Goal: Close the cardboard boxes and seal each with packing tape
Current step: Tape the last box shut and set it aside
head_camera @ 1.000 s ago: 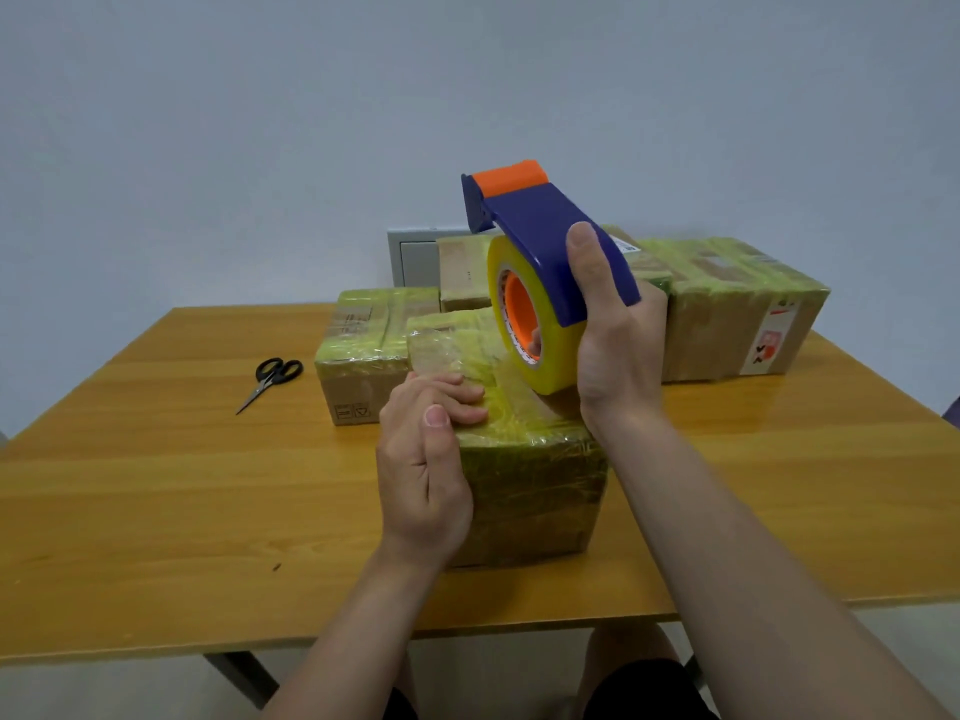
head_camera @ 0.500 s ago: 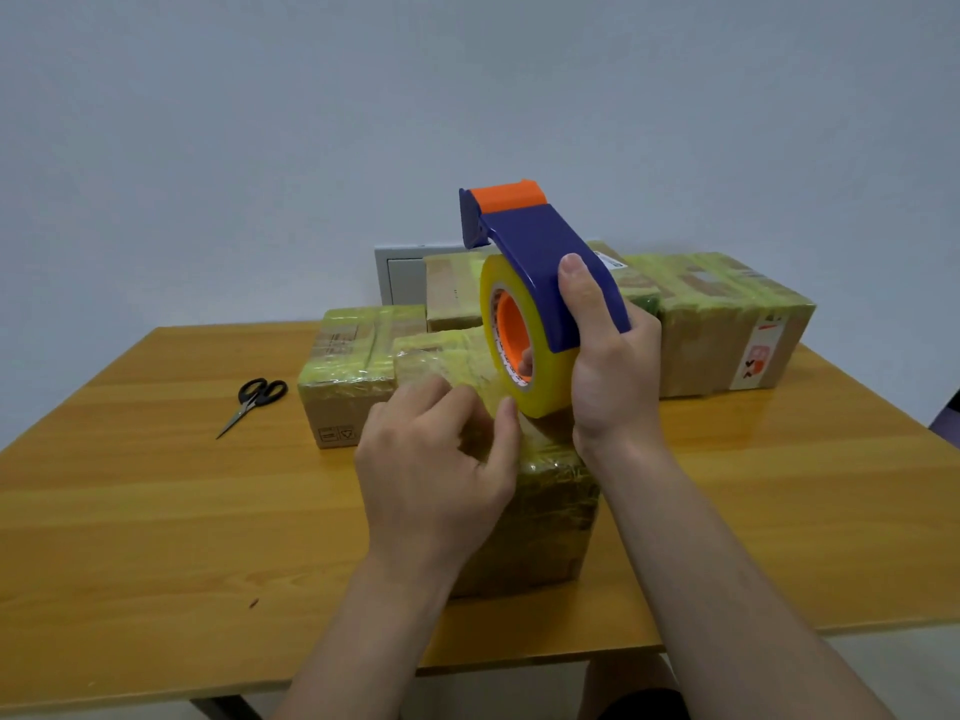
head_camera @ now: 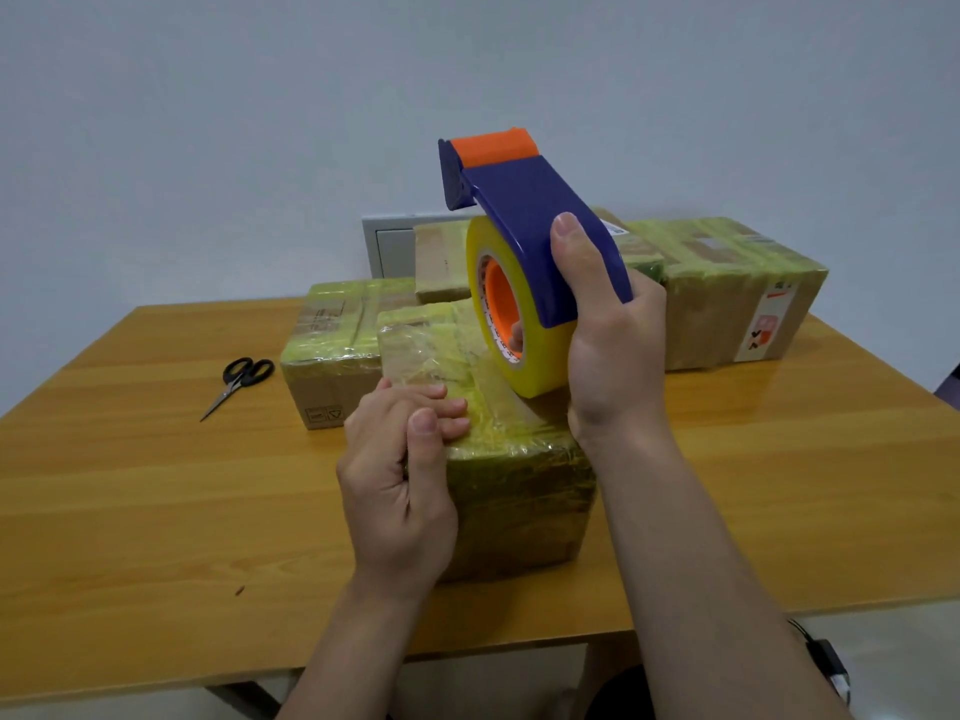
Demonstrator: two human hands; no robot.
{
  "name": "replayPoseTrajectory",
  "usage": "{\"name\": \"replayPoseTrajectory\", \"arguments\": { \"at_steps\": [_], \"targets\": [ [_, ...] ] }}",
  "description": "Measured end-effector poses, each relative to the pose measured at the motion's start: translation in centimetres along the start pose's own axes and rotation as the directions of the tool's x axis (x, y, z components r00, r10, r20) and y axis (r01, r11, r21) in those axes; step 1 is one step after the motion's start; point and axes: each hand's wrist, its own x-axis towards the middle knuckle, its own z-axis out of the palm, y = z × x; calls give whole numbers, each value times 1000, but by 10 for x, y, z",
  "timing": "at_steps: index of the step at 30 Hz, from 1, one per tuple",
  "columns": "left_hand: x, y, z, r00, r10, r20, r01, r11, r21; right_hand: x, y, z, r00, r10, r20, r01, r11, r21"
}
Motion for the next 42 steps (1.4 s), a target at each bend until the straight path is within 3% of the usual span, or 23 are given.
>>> {"name": "replayPoseTrajectory", "arguments": {
  "at_steps": [4,9,13,16,20,22,25,30,36,39,42],
  "targets": [
    [2,0,-1,997,-76,3,76,992,-101,-1,-2,-1,1000,11,23,-11,1000,5],
    [4,2,-1,999,-32,23,34,996,-83,-3,-5,-2,999,31,22,-32,999,14],
    [11,8,-15,977,-88,193,80,996,45,-2,-5,-3,999,46,14,-47,999,23],
    [24,23,-23,938,-71,340,-9,974,228,-1,-5,-5,997,74,-20,-73,996,46],
    [28,45,-10,795,30,605,-331,859,392,0,-9,-6,993,111,-40,-108,991,85],
    [29,48,-3,777,60,627,-402,814,420,-1,-11,-5,992,94,-88,-86,991,100],
    [33,48,-3,760,79,645,-433,801,413,-4,-14,-6,989,5,-150,7,997,82],
    [45,46,-27,672,21,740,-339,898,282,-5,-28,-15,991,-24,-130,38,993,112],
    [15,62,-17,872,7,490,-249,868,430,-11,-38,-12,994,-68,-89,76,993,90],
    [6,69,-7,898,-15,440,-198,879,435,-14,-39,-11,995,-80,-64,85,994,73],
    [6,64,-20,873,-36,487,-152,928,341,-13,-44,-17,992,-108,-61,113,991,72]
  ]
}}
